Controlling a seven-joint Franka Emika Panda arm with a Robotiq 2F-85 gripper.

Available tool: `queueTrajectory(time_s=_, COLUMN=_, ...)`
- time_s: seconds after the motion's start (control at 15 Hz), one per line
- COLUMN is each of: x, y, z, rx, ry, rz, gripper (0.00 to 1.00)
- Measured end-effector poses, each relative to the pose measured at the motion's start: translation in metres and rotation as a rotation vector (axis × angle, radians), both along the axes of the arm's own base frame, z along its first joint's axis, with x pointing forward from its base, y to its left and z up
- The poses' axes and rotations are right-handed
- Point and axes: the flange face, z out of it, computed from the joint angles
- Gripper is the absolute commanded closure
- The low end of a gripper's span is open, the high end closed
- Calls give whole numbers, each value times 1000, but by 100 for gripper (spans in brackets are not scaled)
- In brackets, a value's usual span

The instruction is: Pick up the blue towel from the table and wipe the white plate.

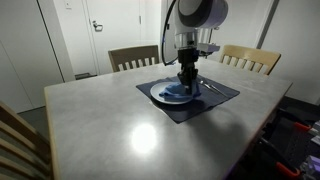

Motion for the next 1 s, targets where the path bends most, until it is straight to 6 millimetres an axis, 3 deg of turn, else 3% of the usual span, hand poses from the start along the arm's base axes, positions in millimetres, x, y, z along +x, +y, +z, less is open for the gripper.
queueTrajectory(time_s=0.33, x=0, y=15, z=6, rx=16, ry=66, rz=59, gripper=98)
queueTrajectory(time_s=0.73, x=21, y=25, z=23, rx=116, ry=18, rz=142, gripper=98)
queueTrajectory(time_s=1.0, x=44, y=20, z=22, rx=152, ry=-34, rz=121, gripper=98)
